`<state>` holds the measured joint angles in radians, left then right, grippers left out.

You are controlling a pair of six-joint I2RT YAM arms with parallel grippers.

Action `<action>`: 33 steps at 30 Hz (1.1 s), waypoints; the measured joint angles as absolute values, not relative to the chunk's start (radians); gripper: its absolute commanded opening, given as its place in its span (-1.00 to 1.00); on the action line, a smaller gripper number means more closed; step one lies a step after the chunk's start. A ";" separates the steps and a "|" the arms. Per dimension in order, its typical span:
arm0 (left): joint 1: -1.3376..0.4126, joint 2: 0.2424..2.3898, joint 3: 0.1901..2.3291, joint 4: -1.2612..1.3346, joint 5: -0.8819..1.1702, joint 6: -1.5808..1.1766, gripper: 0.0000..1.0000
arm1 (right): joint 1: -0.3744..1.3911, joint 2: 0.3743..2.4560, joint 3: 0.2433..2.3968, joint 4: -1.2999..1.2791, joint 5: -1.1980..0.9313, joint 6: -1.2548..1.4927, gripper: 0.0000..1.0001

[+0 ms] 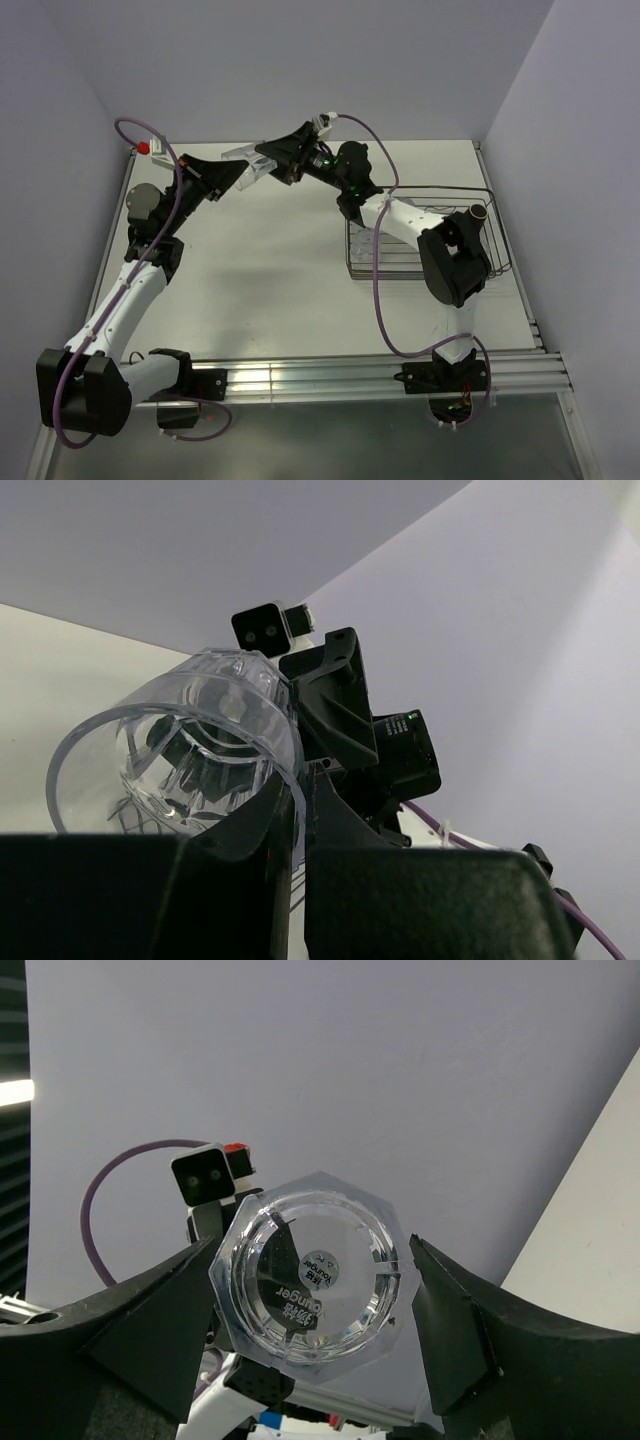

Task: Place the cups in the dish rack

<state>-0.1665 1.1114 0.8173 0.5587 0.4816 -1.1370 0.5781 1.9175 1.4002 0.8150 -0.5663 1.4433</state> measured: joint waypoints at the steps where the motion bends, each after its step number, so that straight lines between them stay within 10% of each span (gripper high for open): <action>1: -0.167 1.111 0.817 0.557 0.482 -1.134 -0.63 | 0.577 1.917 1.399 0.815 -0.567 1.443 0.16; 11: -0.167 1.105 0.817 0.526 0.486 -1.083 0.53 | 0.536 1.897 1.334 0.790 -0.592 1.390 0.04; 33: -0.057 0.971 0.818 0.255 0.616 -0.855 0.69 | 0.308 1.453 1.283 0.147 -0.632 0.622 0.02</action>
<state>-0.0574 0.9710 0.8177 0.2550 0.6163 -0.8555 0.3080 1.4528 1.2827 0.1467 -0.6315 0.6216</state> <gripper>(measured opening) 0.840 0.786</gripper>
